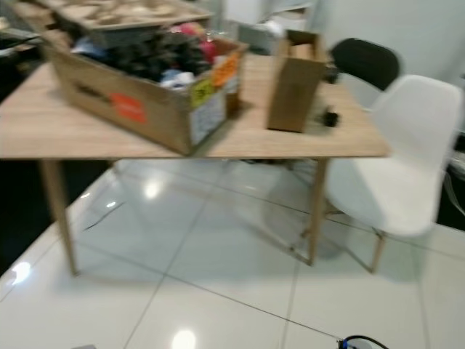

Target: Picking trash to rubbish bin

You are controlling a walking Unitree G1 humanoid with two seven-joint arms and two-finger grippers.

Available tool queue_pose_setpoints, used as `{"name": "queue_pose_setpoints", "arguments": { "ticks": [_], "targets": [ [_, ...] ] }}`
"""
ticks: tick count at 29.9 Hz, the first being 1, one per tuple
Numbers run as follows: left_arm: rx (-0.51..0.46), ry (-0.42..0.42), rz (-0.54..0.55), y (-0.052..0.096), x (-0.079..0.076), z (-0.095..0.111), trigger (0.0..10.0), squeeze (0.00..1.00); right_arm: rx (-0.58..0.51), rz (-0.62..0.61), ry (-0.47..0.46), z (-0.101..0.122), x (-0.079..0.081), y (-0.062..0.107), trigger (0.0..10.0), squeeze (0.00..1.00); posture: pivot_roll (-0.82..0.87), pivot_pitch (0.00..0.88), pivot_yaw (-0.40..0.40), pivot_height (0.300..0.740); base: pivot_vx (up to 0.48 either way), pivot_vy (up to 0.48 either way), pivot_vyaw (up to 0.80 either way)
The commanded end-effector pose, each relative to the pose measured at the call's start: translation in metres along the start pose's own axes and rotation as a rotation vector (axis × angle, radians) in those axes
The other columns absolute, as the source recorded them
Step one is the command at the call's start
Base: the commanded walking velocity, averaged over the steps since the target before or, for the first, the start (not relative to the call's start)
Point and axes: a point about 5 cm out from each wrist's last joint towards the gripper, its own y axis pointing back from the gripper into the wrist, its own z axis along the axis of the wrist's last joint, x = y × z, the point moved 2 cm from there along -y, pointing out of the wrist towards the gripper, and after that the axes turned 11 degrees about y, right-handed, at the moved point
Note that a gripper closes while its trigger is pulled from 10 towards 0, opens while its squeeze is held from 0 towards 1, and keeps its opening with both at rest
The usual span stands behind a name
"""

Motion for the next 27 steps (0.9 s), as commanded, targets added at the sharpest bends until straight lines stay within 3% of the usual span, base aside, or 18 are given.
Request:
{"name": "queue_pose_setpoints", "arguments": {
  "ticks": [1, 2, 5, 10, 15, 27],
  "targets": [
    [0.036, -0.064, 0.019, 0.001, 0.000, -0.013, 10.0, 0.00, 0.002, 0.002, 0.081, 0.000, 0.004, 0.000, 10.0, 0.00, 0.06, 0.102, -0.034, 0.740, 0.000, 0.000, -0.80],
    [0.036, -0.064, 0.019, 0.001, 0.000, -0.013, 10.0, 0.00, 0.002, 0.002, 0.081, 0.000, 0.004, 0.000, 10.0, 0.00, 0.06, 0.102, -0.034, 0.740, 0.000, 0.000, -0.80],
    [0.035, -0.204, 0.008, -0.001, -0.006, -0.011, 10.0, 0.00, -0.009, 0.017, 0.225, 0.008, 0.011, -0.001, 10.0, 0.00, 0.08, 0.098, -0.039, 0.740, 0.000, 0.000, -0.80],
    [0.023, -0.295, 0.010, -0.002, -0.011, -0.005, 10.0, 0.00, -0.016, 0.017, 0.268, 0.013, 0.012, -0.001, 10.0, 0.00, 0.08, 0.087, -0.036, 0.740, 0.000, 0.000, -0.80],
    [0.044, -0.494, 0.012, -0.003, -0.015, -0.006, 10.0, 0.00, -0.010, 0.017, 0.316, 0.012, 0.017, -0.002, 10.0, 0.00, 0.08, 0.085, -0.026, 0.740, 0.000, 0.000, -0.80],
    [0.089, -0.534, 0.033, -0.001, -0.011, -0.019, 10.0, 0.00, 0.020, 0.011, 0.356, 0.001, 0.016, -0.001, 10.0, 0.00, 0.07, 0.091, -0.026, 0.740, 0.000, 0.000, -0.80]
  ]
}}
